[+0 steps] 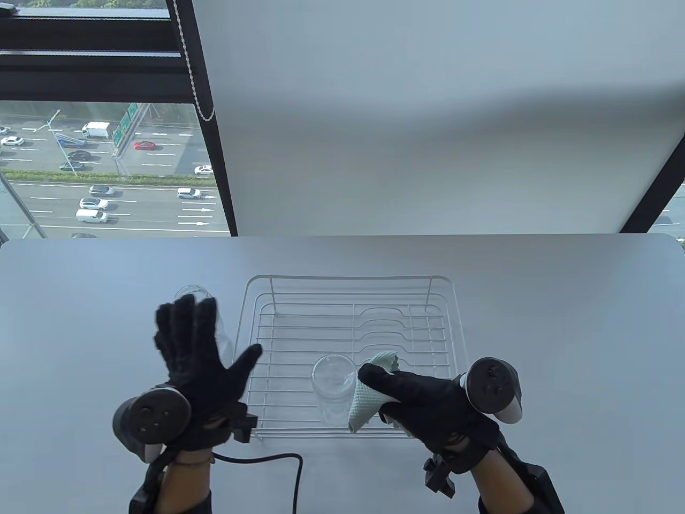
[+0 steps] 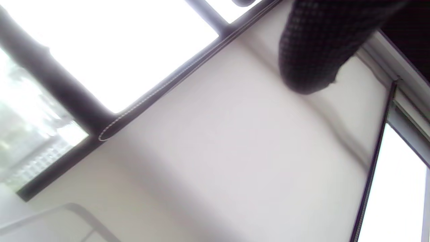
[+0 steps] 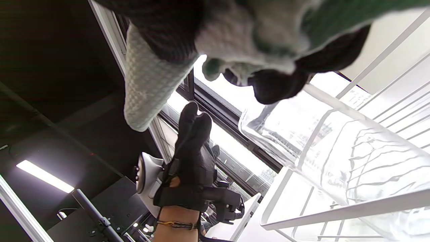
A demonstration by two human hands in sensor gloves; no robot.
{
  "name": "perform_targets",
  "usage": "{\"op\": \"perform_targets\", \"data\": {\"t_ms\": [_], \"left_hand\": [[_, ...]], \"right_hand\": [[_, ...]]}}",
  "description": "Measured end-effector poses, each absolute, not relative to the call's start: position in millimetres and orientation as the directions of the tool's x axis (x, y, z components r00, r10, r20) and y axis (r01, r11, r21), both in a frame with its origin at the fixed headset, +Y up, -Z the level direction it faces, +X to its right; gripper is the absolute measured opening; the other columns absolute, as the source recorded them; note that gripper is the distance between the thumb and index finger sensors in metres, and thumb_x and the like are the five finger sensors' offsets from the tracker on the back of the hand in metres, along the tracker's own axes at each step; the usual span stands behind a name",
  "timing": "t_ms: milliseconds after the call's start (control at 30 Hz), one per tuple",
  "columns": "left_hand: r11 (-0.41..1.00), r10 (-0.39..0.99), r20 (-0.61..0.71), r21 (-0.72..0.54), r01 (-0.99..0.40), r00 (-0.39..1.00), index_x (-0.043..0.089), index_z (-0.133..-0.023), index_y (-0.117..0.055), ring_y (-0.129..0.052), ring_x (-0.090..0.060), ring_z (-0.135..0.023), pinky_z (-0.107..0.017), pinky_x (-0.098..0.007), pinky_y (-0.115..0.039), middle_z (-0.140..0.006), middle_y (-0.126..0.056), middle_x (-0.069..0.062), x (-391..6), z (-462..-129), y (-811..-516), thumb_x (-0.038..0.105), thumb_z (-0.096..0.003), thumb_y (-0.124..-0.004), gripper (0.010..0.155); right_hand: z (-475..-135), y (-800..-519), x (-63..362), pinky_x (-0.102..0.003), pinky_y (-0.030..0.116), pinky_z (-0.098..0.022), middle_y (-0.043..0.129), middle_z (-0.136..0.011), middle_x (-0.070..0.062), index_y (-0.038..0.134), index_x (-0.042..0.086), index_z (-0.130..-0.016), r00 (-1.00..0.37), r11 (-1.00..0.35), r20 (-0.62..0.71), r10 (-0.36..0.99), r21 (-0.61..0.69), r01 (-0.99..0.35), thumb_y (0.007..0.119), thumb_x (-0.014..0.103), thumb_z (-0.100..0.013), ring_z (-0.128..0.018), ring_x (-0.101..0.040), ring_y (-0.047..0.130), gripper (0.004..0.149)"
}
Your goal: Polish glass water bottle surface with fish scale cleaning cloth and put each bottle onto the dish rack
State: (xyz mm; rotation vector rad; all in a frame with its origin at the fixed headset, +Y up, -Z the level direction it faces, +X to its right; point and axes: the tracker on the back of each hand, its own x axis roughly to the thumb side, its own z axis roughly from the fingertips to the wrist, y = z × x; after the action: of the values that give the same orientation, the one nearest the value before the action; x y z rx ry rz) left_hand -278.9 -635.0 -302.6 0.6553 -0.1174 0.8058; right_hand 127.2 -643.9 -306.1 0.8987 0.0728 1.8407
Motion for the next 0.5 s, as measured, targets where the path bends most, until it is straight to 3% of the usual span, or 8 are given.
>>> {"op": "perform_targets", "data": {"t_ms": [133, 233, 367, 400, 500], "left_hand": [[0.421, 0.858, 0.108, 0.411, -0.808, 0.502, 0.031, -0.111, -0.011, 0.003, -0.049, -0.105, -0.067, -0.077, -0.015, -0.117, -0.005, -0.013, -330.8, -335.0, -698.8, 0.057, -0.0435, -0.094, 0.111], [0.323, 0.934, 0.029, 0.362, -0.875, 0.357, 0.03, -0.109, -0.007, 0.003, -0.049, -0.104, -0.068, -0.076, -0.015, -0.116, -0.004, -0.013, -347.1, -350.2, -731.1, 0.055, -0.042, -0.097, 0.115], [0.329, 0.941, -0.013, 0.271, -0.905, 0.339, 0.031, -0.107, -0.005, -0.001, -0.049, -0.106, -0.069, -0.077, -0.018, -0.117, -0.007, -0.011, -354.8, -374.0, -759.3, 0.053, -0.0391, -0.1, 0.119], [0.307, 0.947, 0.026, 0.208, -0.929, 0.319, 0.031, -0.107, -0.002, 0.0, -0.049, -0.105, -0.069, -0.077, -0.018, -0.116, -0.005, -0.011, -357.2, -382.9, -766.4, 0.052, -0.0394, -0.1, 0.12], [0.209, 0.976, 0.015, 0.189, -0.96, 0.215, 0.032, -0.105, 0.001, -0.003, -0.049, -0.108, -0.07, -0.077, -0.016, -0.118, -0.008, -0.01, -362.6, -396.6, -774.8, 0.048, -0.0387, -0.101, 0.123]], "right_hand": [[-307.0, -643.7, 127.6, -0.044, 0.085, -0.039, 0.088, -0.076, -0.016, 0.062, 0.045, -0.102, -0.186, -0.459, 0.54, 0.821, 0.43, -0.778, 0.08, 0.038, -0.055, -0.052, -0.03, 0.098, 0.051], [-308.1, -643.6, 128.6, -0.044, 0.085, -0.039, 0.088, -0.076, -0.016, 0.062, 0.045, -0.103, -0.193, -0.46, 0.534, 0.823, 0.428, -0.778, 0.079, 0.038, -0.055, -0.052, -0.03, 0.098, 0.051], [-309.8, -641.9, 132.3, -0.044, 0.085, -0.039, 0.088, -0.076, -0.017, 0.062, 0.044, -0.103, -0.189, -0.447, 0.522, 0.832, 0.427, -0.786, 0.079, 0.038, -0.055, -0.053, -0.031, 0.097, 0.051], [-309.6, -640.8, 134.3, -0.044, 0.085, -0.039, 0.088, -0.076, -0.017, 0.062, 0.044, -0.103, -0.188, -0.445, 0.523, 0.831, 0.423, -0.789, 0.079, 0.038, -0.055, -0.053, -0.031, 0.097, 0.051], [-309.8, -636.7, 138.5, -0.045, 0.085, -0.039, 0.088, -0.077, -0.017, 0.062, 0.044, -0.103, -0.192, -0.451, 0.528, 0.827, 0.421, -0.787, 0.079, 0.038, -0.056, -0.053, -0.031, 0.097, 0.051]]}}
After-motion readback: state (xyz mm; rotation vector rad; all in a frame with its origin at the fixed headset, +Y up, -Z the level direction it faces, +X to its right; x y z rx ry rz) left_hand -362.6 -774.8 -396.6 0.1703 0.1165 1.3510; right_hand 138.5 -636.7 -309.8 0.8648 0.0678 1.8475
